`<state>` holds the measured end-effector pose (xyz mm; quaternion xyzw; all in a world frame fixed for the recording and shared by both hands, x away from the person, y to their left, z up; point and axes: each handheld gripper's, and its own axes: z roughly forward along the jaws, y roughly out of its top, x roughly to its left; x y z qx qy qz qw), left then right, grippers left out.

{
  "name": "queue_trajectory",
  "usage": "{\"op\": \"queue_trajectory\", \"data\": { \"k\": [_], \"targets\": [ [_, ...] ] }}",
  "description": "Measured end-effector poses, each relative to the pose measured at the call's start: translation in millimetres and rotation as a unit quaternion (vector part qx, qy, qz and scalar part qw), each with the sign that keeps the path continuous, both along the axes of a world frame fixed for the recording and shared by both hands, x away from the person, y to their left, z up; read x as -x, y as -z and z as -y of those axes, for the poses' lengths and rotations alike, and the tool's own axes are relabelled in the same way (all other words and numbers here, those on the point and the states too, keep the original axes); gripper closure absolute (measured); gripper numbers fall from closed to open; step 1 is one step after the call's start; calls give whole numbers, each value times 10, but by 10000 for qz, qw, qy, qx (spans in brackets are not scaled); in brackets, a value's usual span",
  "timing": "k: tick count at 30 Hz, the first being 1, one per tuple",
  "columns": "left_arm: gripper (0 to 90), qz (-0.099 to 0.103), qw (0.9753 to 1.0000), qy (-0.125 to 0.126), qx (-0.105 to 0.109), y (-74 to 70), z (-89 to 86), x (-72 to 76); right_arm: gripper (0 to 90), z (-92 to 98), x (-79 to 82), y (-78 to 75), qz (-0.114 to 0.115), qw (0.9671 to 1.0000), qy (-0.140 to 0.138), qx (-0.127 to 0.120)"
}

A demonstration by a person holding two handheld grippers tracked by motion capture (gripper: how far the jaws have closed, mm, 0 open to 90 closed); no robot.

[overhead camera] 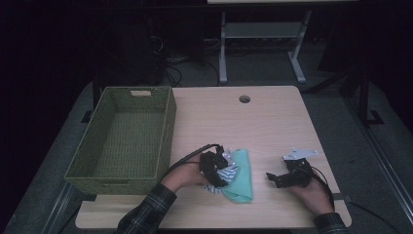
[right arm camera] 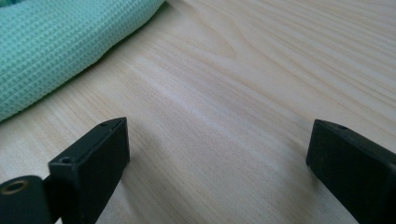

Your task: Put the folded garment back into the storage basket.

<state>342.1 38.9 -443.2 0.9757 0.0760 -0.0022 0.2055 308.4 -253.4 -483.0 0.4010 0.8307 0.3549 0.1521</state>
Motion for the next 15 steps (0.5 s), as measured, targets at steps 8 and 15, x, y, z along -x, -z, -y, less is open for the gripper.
{"op": "queue_trajectory", "data": {
  "k": [8,15],
  "targets": [
    [649,-94,9997,-192,-80,-29,6,-26,56,-1,1,-1,-7,10000,5,-5],
    [732,-151,9989,-380,-211,-46,37,-26,56,0,1,-1,-8,10000,1,-4]
  ]
}}
